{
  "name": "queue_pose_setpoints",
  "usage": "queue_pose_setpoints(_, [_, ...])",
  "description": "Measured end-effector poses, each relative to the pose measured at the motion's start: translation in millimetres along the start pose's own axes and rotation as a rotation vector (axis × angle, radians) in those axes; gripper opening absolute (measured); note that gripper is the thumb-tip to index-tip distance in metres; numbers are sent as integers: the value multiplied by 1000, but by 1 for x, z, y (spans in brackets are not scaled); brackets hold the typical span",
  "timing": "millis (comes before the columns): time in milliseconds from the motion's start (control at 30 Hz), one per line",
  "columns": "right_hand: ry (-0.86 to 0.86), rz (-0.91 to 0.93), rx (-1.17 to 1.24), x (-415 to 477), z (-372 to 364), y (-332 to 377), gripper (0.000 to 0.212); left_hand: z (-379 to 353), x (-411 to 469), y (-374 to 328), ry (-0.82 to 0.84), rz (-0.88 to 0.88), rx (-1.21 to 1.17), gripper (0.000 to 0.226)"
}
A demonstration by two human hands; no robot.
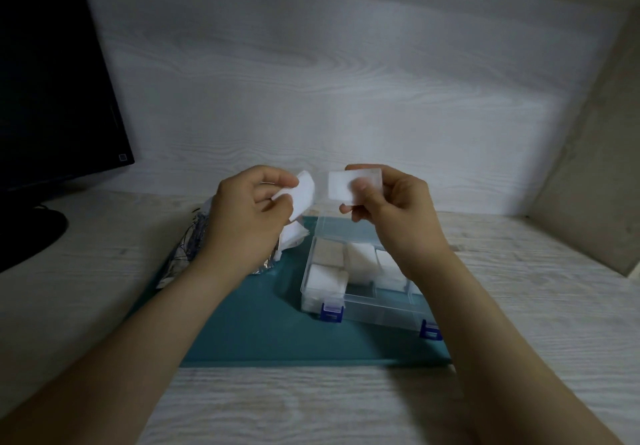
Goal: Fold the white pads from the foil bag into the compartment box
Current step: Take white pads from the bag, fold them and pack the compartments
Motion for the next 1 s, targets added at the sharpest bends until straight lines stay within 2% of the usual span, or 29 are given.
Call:
queue_pose_setpoints(133, [67,15,-76,-4,-10,2,11,-15,-2,2,130,36,-61,29])
queue_pose_setpoints(333, [4,57,-109,-5,-8,4,17,-34,-10,-6,284,82,-156,37])
queue_pose_setpoints(600, [-42,119,-152,-6,-8,8,16,-30,-9,-11,281,39,-83,35])
queue_pose_setpoints(1000, [-140,140,-217,-10,-7,11,17,-29,-8,-6,242,60,-129,27])
Point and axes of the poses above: each hand's wrist, its own x-axis towards the middle knuckle, its own z-axis out of the back of the hand, y = z × x, the point moved 9 cm from there along x, towards the middle knuckle, and after that the axes turned 11 degrees about -z, right-handed, at the moved point
